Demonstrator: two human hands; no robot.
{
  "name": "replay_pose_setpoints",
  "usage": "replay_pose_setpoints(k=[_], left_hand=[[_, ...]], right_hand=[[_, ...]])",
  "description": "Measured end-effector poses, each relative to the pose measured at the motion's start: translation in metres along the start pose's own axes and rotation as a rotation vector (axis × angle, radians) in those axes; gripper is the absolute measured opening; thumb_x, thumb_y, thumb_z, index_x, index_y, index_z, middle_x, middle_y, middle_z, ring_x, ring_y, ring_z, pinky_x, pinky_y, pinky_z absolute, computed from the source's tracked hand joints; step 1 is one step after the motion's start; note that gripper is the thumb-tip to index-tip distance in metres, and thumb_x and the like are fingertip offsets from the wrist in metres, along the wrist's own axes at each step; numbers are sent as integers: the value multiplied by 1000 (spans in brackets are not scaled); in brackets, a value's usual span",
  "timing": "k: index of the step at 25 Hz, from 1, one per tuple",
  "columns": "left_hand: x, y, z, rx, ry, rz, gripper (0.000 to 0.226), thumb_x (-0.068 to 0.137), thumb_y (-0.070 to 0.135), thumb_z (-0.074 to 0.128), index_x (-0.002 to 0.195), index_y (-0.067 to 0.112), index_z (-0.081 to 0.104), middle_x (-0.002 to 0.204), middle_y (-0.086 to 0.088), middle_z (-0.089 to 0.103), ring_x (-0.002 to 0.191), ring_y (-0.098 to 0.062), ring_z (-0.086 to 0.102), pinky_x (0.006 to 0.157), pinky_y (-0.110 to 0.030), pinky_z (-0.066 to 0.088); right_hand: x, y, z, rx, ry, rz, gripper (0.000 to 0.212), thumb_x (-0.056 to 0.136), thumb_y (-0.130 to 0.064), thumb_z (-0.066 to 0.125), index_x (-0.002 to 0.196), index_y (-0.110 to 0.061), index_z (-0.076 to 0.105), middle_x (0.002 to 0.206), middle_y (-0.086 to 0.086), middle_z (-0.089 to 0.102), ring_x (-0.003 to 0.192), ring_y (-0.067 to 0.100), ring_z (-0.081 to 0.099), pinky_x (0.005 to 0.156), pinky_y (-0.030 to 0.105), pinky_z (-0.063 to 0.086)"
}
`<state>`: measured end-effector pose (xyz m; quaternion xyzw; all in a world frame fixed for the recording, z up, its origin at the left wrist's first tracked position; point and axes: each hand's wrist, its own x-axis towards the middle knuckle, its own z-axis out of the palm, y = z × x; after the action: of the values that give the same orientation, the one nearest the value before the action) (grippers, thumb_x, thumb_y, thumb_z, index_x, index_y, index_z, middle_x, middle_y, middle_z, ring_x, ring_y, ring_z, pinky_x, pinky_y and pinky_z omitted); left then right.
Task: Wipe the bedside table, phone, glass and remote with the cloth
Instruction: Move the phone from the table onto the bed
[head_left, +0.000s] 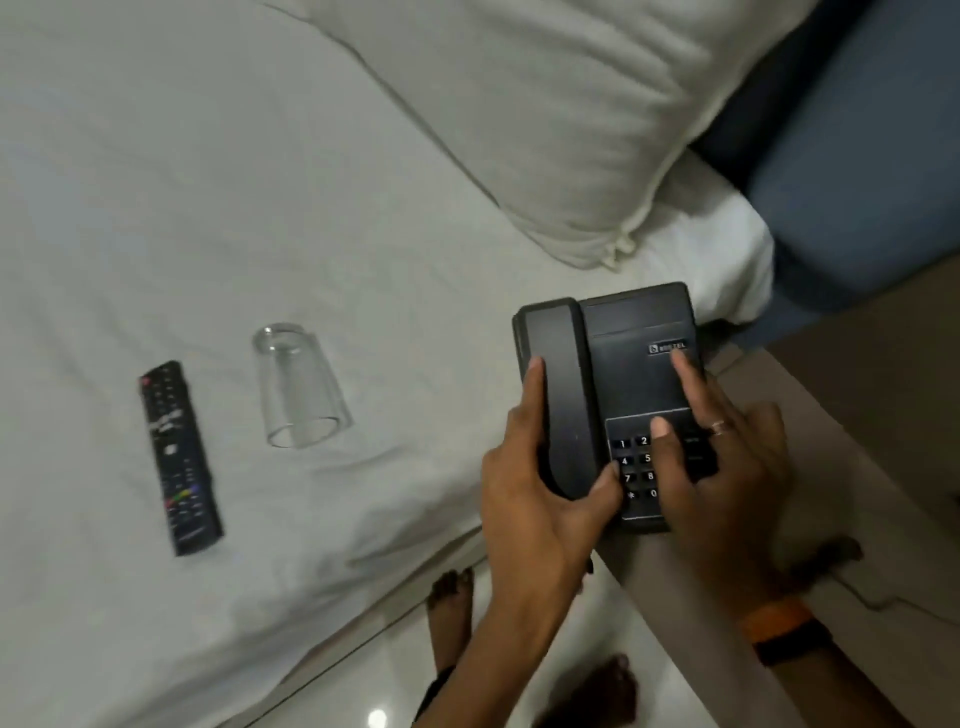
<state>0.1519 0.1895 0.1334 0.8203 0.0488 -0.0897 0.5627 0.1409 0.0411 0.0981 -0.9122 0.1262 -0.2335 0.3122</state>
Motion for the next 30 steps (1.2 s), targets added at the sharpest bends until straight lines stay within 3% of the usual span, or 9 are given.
replay_pose_setpoints(k=[2,4,6,10,13,16,20,25,30], left_hand=[[23,10,-35,10,94,-43,105,74,28,84,149,63,20,100,41,65,84,1,73,75,-32,64],[55,13,-70,50,177,-93,104,74,30,85,152,57,21,82,57,51,74,23,61,72,-2,51],[86,14,-93,81,219,-124,105,74,34,85,155,52,21,95,52,47,67,28,53,63,7,39],[142,2,-117,129,223,-163,104,76,38,83,158,43,19,124,18,63,84,6,59,76,-8,42],[158,-17,-114,140,212,-200,110,73,42,85,159,40,16,134,7,66,108,-15,68,86,-21,44],[160,-31,-111,133,210,-174,113,72,46,86,159,41,15,133,6,67,112,-15,68,90,-22,47],[149,-36,-105,213,218,-122,113,74,54,81,160,35,11,158,-6,38,140,-28,43,112,-44,42],[96,-28,-79,545,175,341,80,93,50,63,159,22,27,163,-9,28,151,-28,25,121,-47,30],[40,-43,-13,765,-213,663,67,102,54,44,158,20,31,165,-11,28,153,-33,22,123,-49,24]], right_hand=[[35,-38,24,45,-70,-66,52,90,-26,62,142,-24,56,117,-14,66,86,16,44,70,24,36],[67,-72,57,77,-139,-108,54,89,-28,63,142,-29,55,97,-16,66,85,19,49,66,28,44],[94,-92,88,79,-208,-146,56,88,-27,65,143,-31,54,80,-26,48,84,17,47,65,33,47],[133,-109,140,54,-356,-145,55,92,-22,66,144,-35,52,75,-29,29,85,20,47,71,35,48],[141,-100,161,20,-494,-137,54,97,-25,58,146,-42,46,80,-27,41,98,24,52,81,38,50],[133,-87,174,10,-518,-147,54,100,-27,48,150,-43,37,124,-13,63,109,22,49,85,36,49],[115,-84,168,-36,-415,-93,49,100,-38,49,149,-36,42,150,0,48,130,22,45,106,43,45],[54,-66,113,-204,-179,-53,52,96,-42,55,146,-32,48,156,3,39,139,25,41,110,40,36],[-53,0,26,-475,-135,175,59,94,-45,56,149,-28,44,158,10,39,143,31,37,114,52,33]])
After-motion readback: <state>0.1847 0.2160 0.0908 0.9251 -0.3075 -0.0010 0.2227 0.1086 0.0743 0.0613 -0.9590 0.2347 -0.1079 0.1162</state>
